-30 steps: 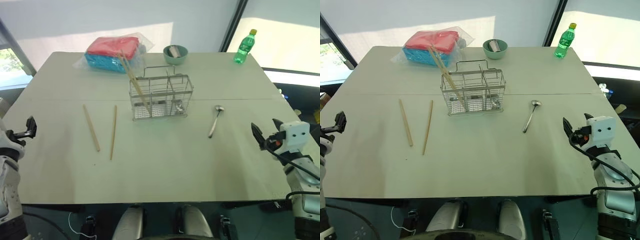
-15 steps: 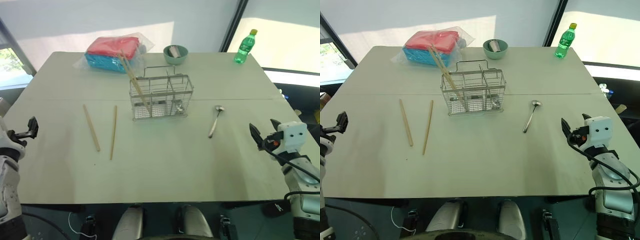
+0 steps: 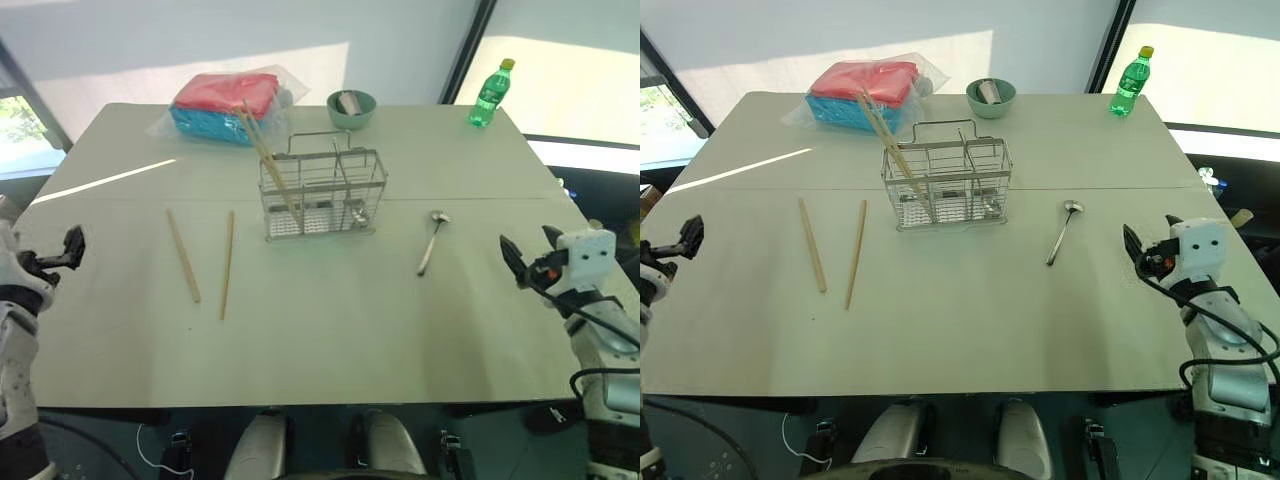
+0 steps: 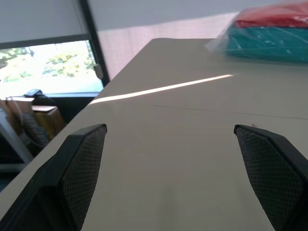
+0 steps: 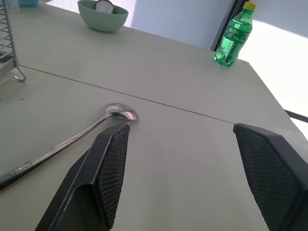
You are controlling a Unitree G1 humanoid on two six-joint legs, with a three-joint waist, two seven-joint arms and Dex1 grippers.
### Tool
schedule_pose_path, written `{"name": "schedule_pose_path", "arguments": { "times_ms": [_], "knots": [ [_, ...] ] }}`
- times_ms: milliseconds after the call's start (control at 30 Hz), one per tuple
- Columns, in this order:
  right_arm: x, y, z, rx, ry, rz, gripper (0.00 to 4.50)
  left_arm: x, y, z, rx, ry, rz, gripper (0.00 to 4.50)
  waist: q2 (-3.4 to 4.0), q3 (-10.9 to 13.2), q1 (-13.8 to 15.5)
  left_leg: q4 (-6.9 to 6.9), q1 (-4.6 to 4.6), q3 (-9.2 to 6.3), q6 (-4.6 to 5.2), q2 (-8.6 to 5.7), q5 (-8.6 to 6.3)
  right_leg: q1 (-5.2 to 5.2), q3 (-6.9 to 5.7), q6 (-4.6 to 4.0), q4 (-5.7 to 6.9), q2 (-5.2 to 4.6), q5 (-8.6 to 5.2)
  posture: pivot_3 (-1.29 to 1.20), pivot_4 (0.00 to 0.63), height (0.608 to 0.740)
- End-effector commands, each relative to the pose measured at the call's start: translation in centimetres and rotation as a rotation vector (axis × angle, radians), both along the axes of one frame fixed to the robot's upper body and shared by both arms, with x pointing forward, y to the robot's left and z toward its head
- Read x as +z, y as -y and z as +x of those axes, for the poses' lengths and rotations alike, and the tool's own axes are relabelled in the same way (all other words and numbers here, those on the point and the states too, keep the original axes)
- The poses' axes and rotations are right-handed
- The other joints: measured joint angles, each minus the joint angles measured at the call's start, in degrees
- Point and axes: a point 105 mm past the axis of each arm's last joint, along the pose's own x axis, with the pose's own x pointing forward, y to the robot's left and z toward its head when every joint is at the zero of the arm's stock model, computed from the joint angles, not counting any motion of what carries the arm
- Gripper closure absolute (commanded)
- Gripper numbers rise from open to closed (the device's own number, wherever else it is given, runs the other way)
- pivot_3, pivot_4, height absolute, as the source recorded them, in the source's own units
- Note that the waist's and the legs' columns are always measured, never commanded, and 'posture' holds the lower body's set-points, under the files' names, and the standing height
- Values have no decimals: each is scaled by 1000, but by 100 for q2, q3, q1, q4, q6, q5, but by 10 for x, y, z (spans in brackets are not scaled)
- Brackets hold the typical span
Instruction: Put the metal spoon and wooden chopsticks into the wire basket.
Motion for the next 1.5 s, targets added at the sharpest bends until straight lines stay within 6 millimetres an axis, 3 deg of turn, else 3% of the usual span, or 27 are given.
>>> {"name": "schedule_pose_path", "arguments": {
  "times_ms": [33, 100, 200, 367, 500, 633, 767, 1000, 1233, 1500],
  "knots": [
    [20, 8, 8, -54, -2, 19, 925, 21, 38, 3, -219, 11, 14, 31, 2, 1, 0, -1, 0, 0, 0, 0, 0, -1, 0, -1, 1, -1, 0, 0, 150, 667],
    [28, 1, 16, -42, -43, 16, 925, 34, 70, 1, -418, 0, 14, 31, 3, 4, -2, 0, -3, 0, 0, 0, 0, -2, 0, -3, 1, -2, -1, 0, 150, 667],
    [35, -9, 26, -25, -112, 36, 925, 52, 103, -3, -632, -22, 66, 31, 3, 4, -3, 0, -6, 0, 0, 1, 0, -7, 0, -16, 1, -4, -8, 0, 150, 667],
    [47, -29, 42, -24, -230, 115, 925, 75, 137, -10, -872, -30, 100, 31, 20, 12, -13, -4, -6, -1, 1, 3, 1, -8, -1, -20, -1, -1, -9, 0, 150, 667],
    [49, -50, 53, 4, -323, 126, 925, 79, 158, -16, -1003, -53, 163, 31, 22, 14, -17, -7, -10, 3, 2, 3, 1, -14, -1, -21, -1, 3, -10, 0, 150, 667],
    [50, -62, 58, 48, -347, 81, 925, 80, 161, -14, -1003, -33, 166, 31, 20, 15, -2, -10, -11, 4, 5, 1, -1, -13, -2, -21, -3, 3, -10, 0, 150, 667],
    [43, -57, 68, -33, -411, 184, 925, 77, 161, -12, -977, -24, 167, 31, 18, 15, -9, -7, -12, 7, 5, -2, -1, -12, -1, -21, -5, 1, -10, 0, 150, 667],
    [35, -73, 83, -112, -516, 347, 925, 74, 166, -15, -988, -22, 169, 31, 22, 18, -40, -11, -10, 5, 5, 0, -1, -17, -2, -21, 1, 5, -9, 0, 150, 667],
    [13, -75, 93, -260, -652, 398, 925, 76, 175, -26, -1070, -37, 161, 31, 26, 20, -46, -11, -10, 3, 5, -6, -1, -17, -2, -21, 0, 5, -9, 0, 150, 667],
    [-2, -88, 105, -254, -692, 402, 925, 75, 190, -41, -1202, -84, 156, 31, 29, 22, -166, -11, -7, 3, 6, -6, 0, -15, -3, -20, 5, 9, -8, 0, 150, 667]
  ]
}}
